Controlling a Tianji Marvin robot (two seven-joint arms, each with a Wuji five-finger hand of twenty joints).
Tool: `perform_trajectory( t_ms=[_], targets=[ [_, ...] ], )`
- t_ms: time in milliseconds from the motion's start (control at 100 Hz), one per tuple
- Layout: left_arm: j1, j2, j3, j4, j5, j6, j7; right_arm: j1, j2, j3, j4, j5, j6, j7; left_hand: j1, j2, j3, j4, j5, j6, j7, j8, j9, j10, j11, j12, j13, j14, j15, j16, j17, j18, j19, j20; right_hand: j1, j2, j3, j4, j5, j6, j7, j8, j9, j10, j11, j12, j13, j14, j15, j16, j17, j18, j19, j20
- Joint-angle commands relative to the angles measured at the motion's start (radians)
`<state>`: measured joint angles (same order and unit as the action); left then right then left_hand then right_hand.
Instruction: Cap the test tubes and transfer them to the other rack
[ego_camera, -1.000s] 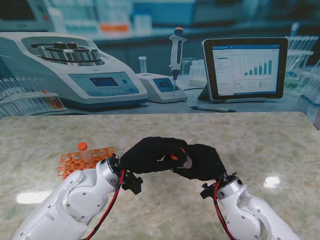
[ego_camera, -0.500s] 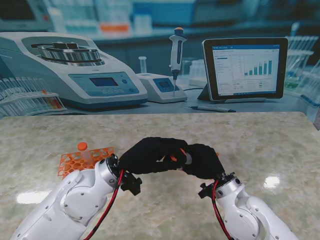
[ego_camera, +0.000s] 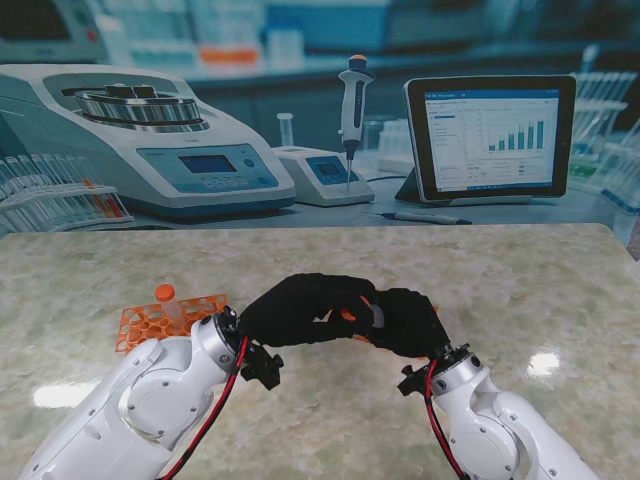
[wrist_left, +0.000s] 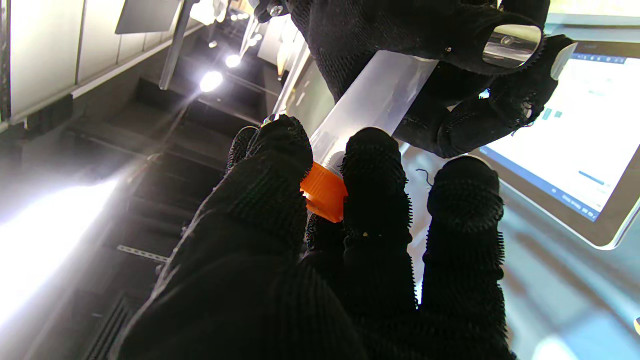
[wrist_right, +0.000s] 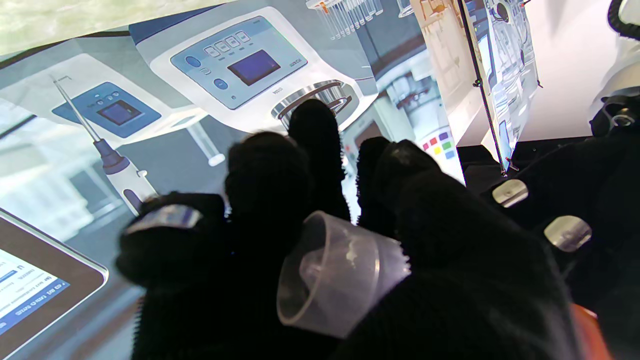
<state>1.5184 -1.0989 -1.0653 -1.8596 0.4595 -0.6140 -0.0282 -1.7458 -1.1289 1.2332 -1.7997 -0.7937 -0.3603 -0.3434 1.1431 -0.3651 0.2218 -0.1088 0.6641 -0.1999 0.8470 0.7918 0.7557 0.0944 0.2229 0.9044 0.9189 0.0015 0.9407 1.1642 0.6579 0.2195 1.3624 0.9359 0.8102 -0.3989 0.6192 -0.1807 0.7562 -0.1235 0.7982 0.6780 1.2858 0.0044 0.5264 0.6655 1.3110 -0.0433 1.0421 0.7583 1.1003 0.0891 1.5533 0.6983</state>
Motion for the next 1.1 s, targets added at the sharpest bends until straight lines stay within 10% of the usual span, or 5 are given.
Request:
perform_trajectory(
  t_ms=[0,120,520,1040,1090],
  targets=[
    [-0.001,0.005,0.0,0.004,0.007,0.008,-0.008,-0.004,-0.002,0.002,-0.009,-0.003,-0.006,0.001,0.148,0.155,0.151,0.093,0.034,0.064,-0.045,-0.061,0.118,-0.043,0.142,0.116,-0.058,-0.015,-0.064,0.002,-0.035,-0.023,-0.023,0.034,0.059,0.153,0.094,-0.015,0.04,-0.022,0.009,0.03,0.049,-0.011,0.006,0.009,0.014,-0.088,0.059,0.01,0.03,-0.048,0.068,0.024],
    [-0.007,0.01,-0.002,0.0,0.015,0.019,-0.025,-0.006,-0.002,0.005,-0.011,-0.006,-0.013,0.001,0.097,0.122,-0.013,0.148,-0.011,0.035,-0.115,-0.144,0.109,-0.04,-0.015,0.167,-0.113,-0.043,-0.101,-0.01,-0.082,-0.038,-0.051,0.032,0.056,0.148,0.096,-0.017,0.044,-0.025,0.008,0.029,0.053,-0.011,0.003,0.007,0.014,-0.093,0.069,0.012,0.032,-0.056,0.076,0.027],
    [-0.033,0.028,0.001,-0.004,0.013,0.056,-0.103,-0.024,0.0,0.013,-0.032,-0.026,-0.055,-0.007,0.044,0.098,-0.089,0.139,-0.013,-0.029,-0.165,-0.197,-0.009,-0.046,0.017,-0.007,-0.191,0.007,-0.239,-0.094,-0.197,0.009,-0.178,-0.002,0.037,0.146,0.104,-0.024,0.056,-0.054,0.01,0.04,0.063,-0.017,-0.004,0.006,0.013,-0.105,0.084,0.014,0.035,-0.077,0.091,0.029],
    [-0.054,0.035,0.017,0.015,0.066,0.042,-0.115,-0.03,-0.003,0.009,-0.036,-0.043,-0.097,-0.044,0.126,0.103,0.047,0.167,0.038,-0.023,-0.17,-0.192,0.037,-0.125,-0.016,-0.001,-0.134,0.003,-0.332,0.027,-0.19,0.01,-0.223,-0.114,0.011,0.142,0.127,-0.036,0.067,-0.075,0.006,0.053,0.073,-0.027,-0.016,0.001,0.014,-0.119,0.097,0.019,0.039,-0.1,0.103,0.032],
    [-0.057,0.033,0.02,0.018,0.072,0.041,-0.109,-0.032,-0.003,0.009,-0.036,-0.043,-0.106,-0.046,0.126,0.112,0.115,0.138,0.04,-0.01,-0.146,-0.184,0.053,-0.135,0.019,-0.006,-0.118,-0.001,-0.318,0.023,-0.174,0.004,-0.201,-0.128,0.01,0.142,0.128,-0.036,0.067,-0.077,0.005,0.054,0.072,-0.029,-0.017,0.001,0.014,-0.12,0.098,0.019,0.04,-0.103,0.103,0.032]
  ],
)
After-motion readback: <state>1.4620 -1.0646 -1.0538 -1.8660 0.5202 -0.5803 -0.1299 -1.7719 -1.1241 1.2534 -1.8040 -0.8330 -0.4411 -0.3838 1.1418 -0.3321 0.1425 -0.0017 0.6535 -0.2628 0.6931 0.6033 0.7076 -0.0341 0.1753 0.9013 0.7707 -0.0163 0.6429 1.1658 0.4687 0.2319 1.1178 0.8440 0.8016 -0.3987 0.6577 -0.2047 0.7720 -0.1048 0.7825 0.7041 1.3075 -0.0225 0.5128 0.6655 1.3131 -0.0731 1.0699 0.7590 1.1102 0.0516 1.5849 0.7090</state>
